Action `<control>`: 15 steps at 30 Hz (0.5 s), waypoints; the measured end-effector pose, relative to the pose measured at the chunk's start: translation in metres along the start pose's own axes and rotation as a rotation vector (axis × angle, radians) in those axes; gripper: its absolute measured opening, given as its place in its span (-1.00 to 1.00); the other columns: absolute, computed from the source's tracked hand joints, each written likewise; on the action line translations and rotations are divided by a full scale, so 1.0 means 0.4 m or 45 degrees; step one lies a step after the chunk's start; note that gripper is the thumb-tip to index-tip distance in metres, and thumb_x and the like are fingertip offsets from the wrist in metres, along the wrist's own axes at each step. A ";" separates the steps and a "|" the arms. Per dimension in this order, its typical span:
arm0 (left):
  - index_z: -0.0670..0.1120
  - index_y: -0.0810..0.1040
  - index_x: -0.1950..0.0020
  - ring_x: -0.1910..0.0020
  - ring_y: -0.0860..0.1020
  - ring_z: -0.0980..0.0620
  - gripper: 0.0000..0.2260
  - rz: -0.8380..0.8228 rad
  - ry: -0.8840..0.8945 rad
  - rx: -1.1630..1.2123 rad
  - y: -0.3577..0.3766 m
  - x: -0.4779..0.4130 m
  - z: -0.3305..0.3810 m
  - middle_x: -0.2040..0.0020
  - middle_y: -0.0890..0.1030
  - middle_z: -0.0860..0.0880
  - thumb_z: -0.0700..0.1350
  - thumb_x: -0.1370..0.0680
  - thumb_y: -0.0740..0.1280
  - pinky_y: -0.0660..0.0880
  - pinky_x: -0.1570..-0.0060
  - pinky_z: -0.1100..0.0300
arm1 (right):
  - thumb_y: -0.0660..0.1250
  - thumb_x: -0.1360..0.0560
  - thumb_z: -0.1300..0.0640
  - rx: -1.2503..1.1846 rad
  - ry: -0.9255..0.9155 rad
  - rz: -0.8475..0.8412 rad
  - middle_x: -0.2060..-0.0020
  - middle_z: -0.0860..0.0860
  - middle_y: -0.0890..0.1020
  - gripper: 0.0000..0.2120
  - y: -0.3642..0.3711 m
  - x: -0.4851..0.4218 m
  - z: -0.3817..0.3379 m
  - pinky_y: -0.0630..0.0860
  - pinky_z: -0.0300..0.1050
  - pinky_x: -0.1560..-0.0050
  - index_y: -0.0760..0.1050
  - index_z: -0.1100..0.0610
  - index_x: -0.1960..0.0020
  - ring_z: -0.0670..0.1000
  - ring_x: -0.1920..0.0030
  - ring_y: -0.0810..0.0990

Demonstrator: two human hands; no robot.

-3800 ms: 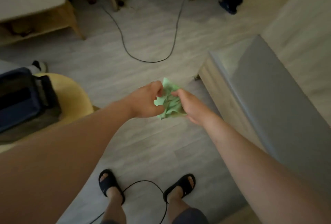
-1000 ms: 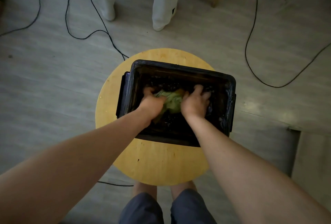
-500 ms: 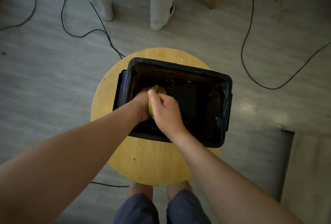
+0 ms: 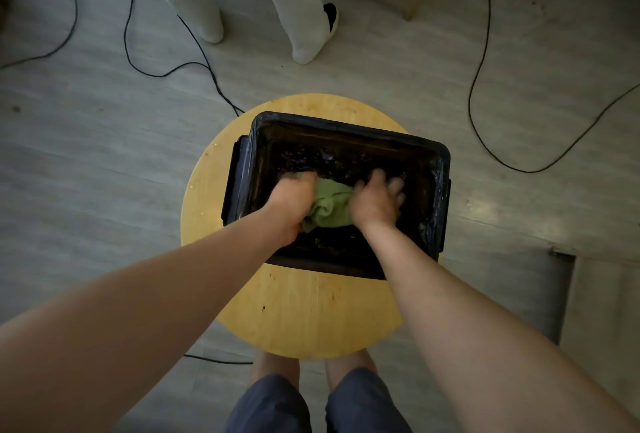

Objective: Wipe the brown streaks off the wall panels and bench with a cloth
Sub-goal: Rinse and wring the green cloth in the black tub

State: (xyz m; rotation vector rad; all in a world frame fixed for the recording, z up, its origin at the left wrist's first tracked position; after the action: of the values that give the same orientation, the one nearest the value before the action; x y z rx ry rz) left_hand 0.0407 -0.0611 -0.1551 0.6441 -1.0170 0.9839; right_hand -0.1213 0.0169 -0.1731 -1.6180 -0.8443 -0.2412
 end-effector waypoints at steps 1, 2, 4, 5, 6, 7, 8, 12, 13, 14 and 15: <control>-0.06 0.56 -0.29 0.01 0.69 -0.15 -0.72 0.037 -0.029 0.009 -0.013 -0.003 -0.004 -0.04 0.71 -0.14 0.03 -0.66 0.24 0.66 0.17 0.00 | 0.13 -0.69 -0.08 -0.058 0.092 -0.042 -0.48 0.21 0.23 -0.60 0.011 0.005 0.007 0.31 0.24 -0.41 0.29 0.05 -0.47 0.32 -0.45 0.27; -0.06 0.56 -0.30 0.03 0.69 -0.13 -0.73 0.040 -0.068 0.016 -0.019 -0.003 -0.010 -0.03 0.71 -0.13 0.01 -0.68 0.22 0.63 0.26 0.07 | 0.11 -0.69 -0.12 -0.129 0.143 -0.102 -0.51 0.22 0.22 -0.54 0.023 0.014 0.004 0.29 0.22 -0.44 0.25 0.05 -0.53 0.32 -0.48 0.25; -0.05 0.57 -0.31 0.00 0.68 -0.13 -0.70 -0.015 -0.130 0.028 -0.014 -0.001 -0.021 -0.05 0.72 -0.13 0.04 -0.70 0.19 0.60 0.17 0.05 | 0.03 -0.71 -0.20 -0.224 0.109 -0.291 -0.52 0.24 0.30 -0.43 0.068 0.039 -0.025 0.31 0.12 -0.44 0.23 0.10 -0.59 0.30 -0.49 0.33; -0.05 0.58 -0.32 -0.05 0.66 -0.15 -0.65 -0.051 -0.158 0.045 -0.008 -0.001 -0.026 -0.08 0.71 -0.13 0.10 -0.70 0.17 0.57 0.03 -0.02 | 0.02 -0.72 -0.20 -0.269 0.040 -0.400 -0.49 0.24 0.38 -0.44 0.092 0.056 -0.047 0.36 0.07 -0.41 0.28 0.12 -0.57 0.28 -0.46 0.40; -0.05 0.60 -0.31 -0.07 0.63 -0.16 -0.61 -0.076 -0.180 0.076 -0.002 0.005 -0.027 -0.09 0.69 -0.14 0.15 -0.69 0.15 0.52 -0.04 -0.06 | 0.03 -0.73 -0.17 -0.325 -0.033 -0.483 -0.42 0.21 0.48 -0.48 0.105 0.081 -0.074 0.42 0.03 -0.37 0.37 0.12 -0.52 0.25 -0.40 0.48; -0.06 0.62 -0.27 -0.05 0.63 -0.15 -0.59 -0.082 -0.196 0.131 0.000 0.006 -0.027 -0.07 0.69 -0.14 0.19 -0.69 0.15 0.50 -0.04 -0.04 | 0.05 -0.73 -0.14 -0.390 -0.106 -0.526 -0.32 0.17 0.58 -0.54 0.109 0.105 -0.099 0.49 0.03 -0.33 0.46 0.11 -0.44 0.22 -0.32 0.55; -0.07 0.65 -0.20 0.00 0.64 -0.14 -0.58 -0.078 -0.203 0.203 -0.001 0.006 -0.025 -0.02 0.70 -0.15 0.20 -0.69 0.16 0.52 0.01 0.01 | 0.07 -0.72 -0.13 -0.452 -0.178 -0.525 -0.19 0.12 0.65 -0.58 0.103 0.128 -0.121 0.55 0.05 -0.25 0.53 0.09 -0.33 0.17 -0.21 0.62; -0.12 0.57 0.22 0.37 0.63 -0.03 -0.65 -0.082 -0.170 0.214 -0.022 -0.015 -0.012 0.34 0.60 -0.10 -0.01 -0.70 0.21 0.54 0.29 0.15 | 0.16 -0.68 -0.20 -0.626 -0.503 -0.371 0.24 -0.01 0.64 -0.60 0.023 0.225 -0.177 0.60 0.04 0.10 0.56 0.03 0.12 -0.03 0.15 0.64; -0.12 0.49 0.29 0.47 0.57 -0.01 -0.65 -0.044 -0.133 0.172 -0.030 -0.020 -0.008 0.39 0.51 -0.08 -0.11 -0.69 0.20 0.51 0.40 0.20 | 0.16 -0.68 -0.19 -0.635 -0.582 -0.343 0.29 -0.01 0.63 -0.58 0.006 0.247 -0.187 0.60 0.01 0.15 0.55 0.03 0.18 -0.05 0.19 0.64; -0.11 0.43 0.33 0.54 0.51 0.01 -0.63 -0.022 -0.134 0.146 -0.036 -0.023 -0.009 0.42 0.44 -0.07 -0.17 -0.69 0.18 0.47 0.48 0.25 | 0.14 -0.70 -0.17 -0.604 -0.644 -0.296 0.33 -0.01 0.62 -0.56 -0.008 0.261 -0.195 0.58 -0.03 0.20 0.55 0.03 0.21 -0.08 0.23 0.63; -0.10 0.41 0.36 0.56 0.48 0.02 -0.61 -0.038 -0.138 0.131 -0.031 -0.024 -0.012 0.44 0.41 -0.05 -0.19 -0.69 0.17 0.45 0.52 0.28 | 0.10 -0.71 -0.15 -0.527 -0.700 -0.210 0.37 -0.02 0.61 -0.53 -0.016 0.264 -0.200 0.55 -0.06 0.24 0.55 0.03 0.23 -0.09 0.27 0.61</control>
State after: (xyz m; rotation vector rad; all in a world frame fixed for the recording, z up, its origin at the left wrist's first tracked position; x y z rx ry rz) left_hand 0.0519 -0.0662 -0.1660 0.8029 -1.0542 0.9886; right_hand -0.0265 -0.0163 -0.0862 -2.0441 -1.4221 -0.0854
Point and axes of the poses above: each hand's wrist, its own x-axis away from the middle knuckle, its own y-axis out of the palm, z = x × y, the point moved 7 cm from there along -x, towards the middle knuckle
